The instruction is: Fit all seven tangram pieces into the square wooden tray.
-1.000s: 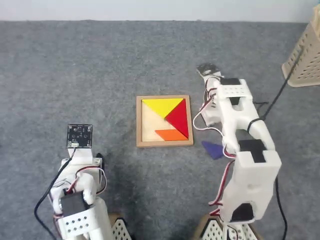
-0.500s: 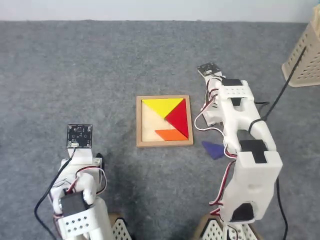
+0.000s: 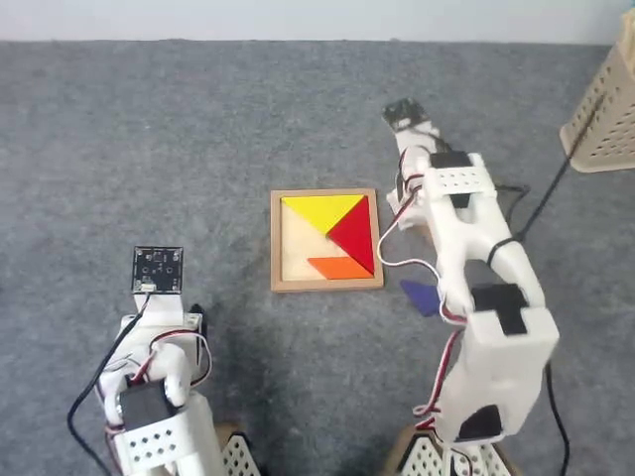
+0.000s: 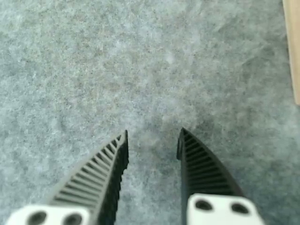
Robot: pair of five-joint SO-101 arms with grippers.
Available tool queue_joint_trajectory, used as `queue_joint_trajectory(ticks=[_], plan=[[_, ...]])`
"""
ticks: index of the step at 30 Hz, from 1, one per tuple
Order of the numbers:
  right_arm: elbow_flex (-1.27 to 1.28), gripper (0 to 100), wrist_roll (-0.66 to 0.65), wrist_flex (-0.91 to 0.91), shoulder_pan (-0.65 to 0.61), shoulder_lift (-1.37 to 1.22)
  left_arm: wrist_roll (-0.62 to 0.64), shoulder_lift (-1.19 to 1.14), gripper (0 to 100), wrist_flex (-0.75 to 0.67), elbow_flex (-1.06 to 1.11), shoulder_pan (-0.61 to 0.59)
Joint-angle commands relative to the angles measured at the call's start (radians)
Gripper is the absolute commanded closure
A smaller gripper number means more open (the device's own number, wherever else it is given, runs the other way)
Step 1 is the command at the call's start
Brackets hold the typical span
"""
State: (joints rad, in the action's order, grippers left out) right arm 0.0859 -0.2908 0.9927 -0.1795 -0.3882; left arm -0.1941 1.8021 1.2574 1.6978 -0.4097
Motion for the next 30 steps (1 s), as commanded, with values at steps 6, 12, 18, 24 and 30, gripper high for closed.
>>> queue_joint_trajectory(ticks=[6,12,18,24,30], plan=[[-0.051,81.2,0.015,0.042,0.059,-0.045,-0.006,0.008,83,0.003,-0.012,-0.005],[-0.054,81.2,0.015,0.045,0.056,-0.065,-0.006,0.008,83,0.003,-0.012,-0.005],[-0.028,81.2,0.018,0.044,0.053,0.061,-0.006,0.008,83,0.003,-0.012,-0.005],[0.161,81.1,0.009,-0.097,0.033,0.183,-0.006,0.008,83,0.003,-0.012,-0.005],[0.206,81.1,0.008,-0.133,0.028,0.186,-0.006,0.008,83,0.003,-0.012,-0.005]])
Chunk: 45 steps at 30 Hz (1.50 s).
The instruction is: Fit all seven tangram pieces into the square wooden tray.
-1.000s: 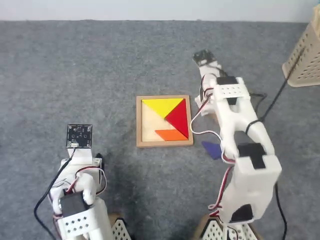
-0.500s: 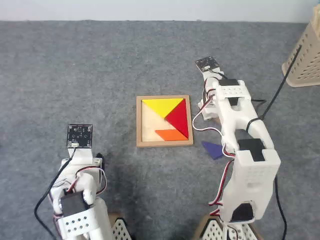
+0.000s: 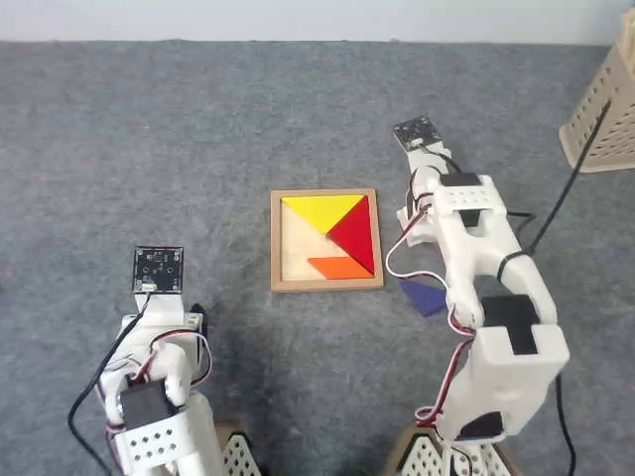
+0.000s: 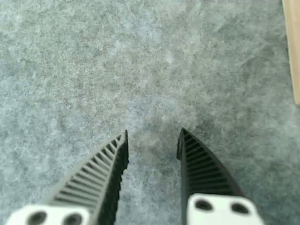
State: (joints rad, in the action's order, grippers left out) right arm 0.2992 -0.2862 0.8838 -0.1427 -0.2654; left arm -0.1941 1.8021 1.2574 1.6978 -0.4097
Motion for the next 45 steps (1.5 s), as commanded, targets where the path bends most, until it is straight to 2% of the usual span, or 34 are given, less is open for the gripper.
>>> queue_joint_trajectory(ticks=[1,17,22,32,39,45], plan=[[-0.009,81.1,0.002,-0.024,-0.019,0.053,-0.006,0.008,83,0.003,-0.012,-0.005],[0.04,81.3,-0.003,-0.062,-0.047,0.056,-0.006,0.008,83,0.003,-0.012,-0.005],[0.06,81.4,0.0,-0.062,-0.051,0.143,-0.006,0.008,83,0.003,-0.012,-0.005],[0.204,81.4,-0.009,-0.183,-0.091,0.203,-0.006,0.008,83,0.003,-0.012,-0.005],[0.164,81.4,-0.006,-0.18,-0.07,0.125,-0.006,0.008,83,0.003,-0.012,-0.005],[0.014,81.5,-0.002,-0.062,-0.012,0.01,-0.006,0.008,83,0.003,-0.012,-0.005]])
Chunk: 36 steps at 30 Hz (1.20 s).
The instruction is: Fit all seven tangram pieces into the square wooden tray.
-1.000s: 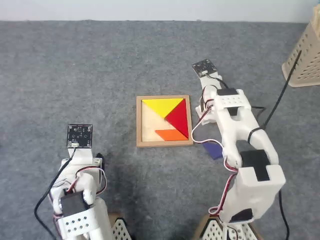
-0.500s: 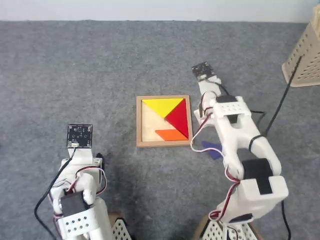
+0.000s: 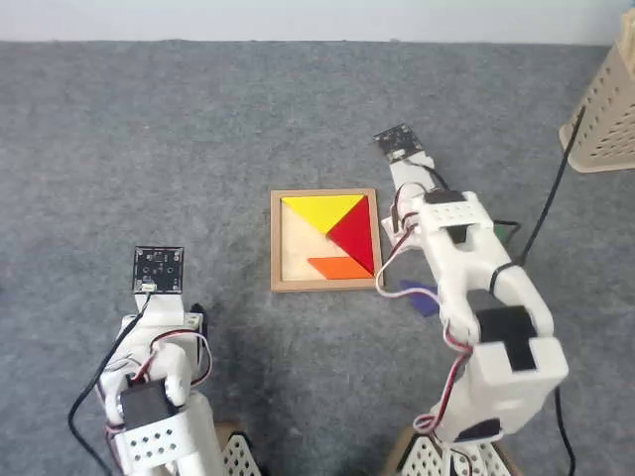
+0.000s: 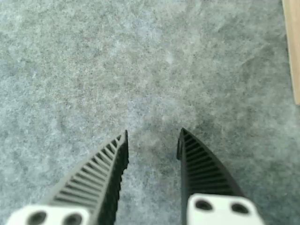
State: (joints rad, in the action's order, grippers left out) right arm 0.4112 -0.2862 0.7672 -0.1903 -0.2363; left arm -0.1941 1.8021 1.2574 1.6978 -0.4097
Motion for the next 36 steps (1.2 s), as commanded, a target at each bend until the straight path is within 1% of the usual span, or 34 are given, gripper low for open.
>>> queue_joint_trajectory(ticks=[1,5,11,16,19,24,29,31,34,36], plan=[[-0.118,81.5,0.003,0.067,0.044,-0.036,-0.006,0.008,83,0.003,-0.012,-0.005],[-0.163,81.9,0.041,0.082,0.064,-0.077,-0.006,0.008,83,0.003,-0.012,-0.005],[-0.164,94.6,0.044,0.081,0.064,-0.081,-0.006,0.008,83,0.003,-0.012,-0.005],[-0.164,96.1,0.044,0.081,0.073,-0.076,-0.006,0.008,83,0.003,-0.012,-0.005],[-0.164,95.7,0.046,0.093,0.107,-0.035,-0.006,0.008,83,0.003,-0.012,-0.005],[-0.164,95.0,0.089,0.196,0.139,0.099,-0.006,0.008,83,0.003,-0.012,-0.005],[-0.166,85.3,0.087,0.222,0.09,0.208,-0.006,0.008,83,0.003,-0.012,-0.005],[-0.178,83.5,0.087,0.211,0.065,0.208,-0.006,0.008,83,0.003,-0.012,-0.005],[-0.262,83.4,0.092,0.214,0.018,0.134,-0.006,0.008,83,0.003,-0.012,-0.005],[-0.347,83.3,0.095,0.254,-0.008,0.053,-0.006,0.008,83,0.003,-0.012,-0.005]])
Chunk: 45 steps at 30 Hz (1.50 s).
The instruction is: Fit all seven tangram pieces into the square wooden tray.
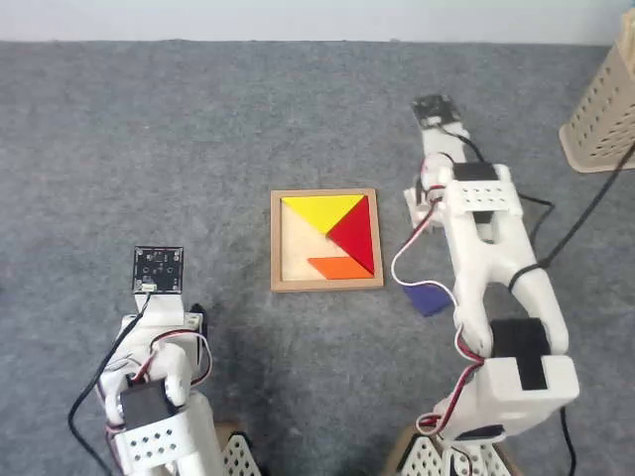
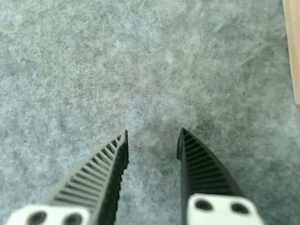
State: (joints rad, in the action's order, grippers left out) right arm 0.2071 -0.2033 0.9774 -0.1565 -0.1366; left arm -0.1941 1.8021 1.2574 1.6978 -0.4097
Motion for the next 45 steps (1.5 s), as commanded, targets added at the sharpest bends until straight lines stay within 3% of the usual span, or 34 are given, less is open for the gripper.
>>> queue_joint_trajectory(ticks=[1,9,23,30,33,39,42,45], plan=[[-0.183,83.2,0.012,0.07,-0.05,-0.096,-0.006,0.008,83,0.003,-0.012,-0.005],[-0.348,83.1,0.005,0.105,-0.021,-0.387,-0.006,0.008,83,0.003,-0.012,-0.005],[-0.351,83.8,0.006,0.147,0.041,-0.435,-0.006,0.008,83,0.003,-0.012,-0.005],[-0.362,97.9,0.014,0.148,0.051,-0.423,-0.006,0.008,83,0.003,-0.012,-0.005],[-0.364,99.1,0.009,0.18,0.053,-0.369,-0.006,0.008,83,0.003,-0.012,-0.005],[-0.307,99.1,0.005,0.268,-0.016,-0.17,-0.006,0.008,83,0.003,-0.012,-0.005],[-0.19,99.1,-0.003,0.246,-0.111,-0.053,-0.006,0.008,83,0.003,-0.012,-0.005],[-0.064,99.1,-0.092,0.194,-0.231,0.062,-0.006,0.008,83,0.003,-0.012,-0.005]])
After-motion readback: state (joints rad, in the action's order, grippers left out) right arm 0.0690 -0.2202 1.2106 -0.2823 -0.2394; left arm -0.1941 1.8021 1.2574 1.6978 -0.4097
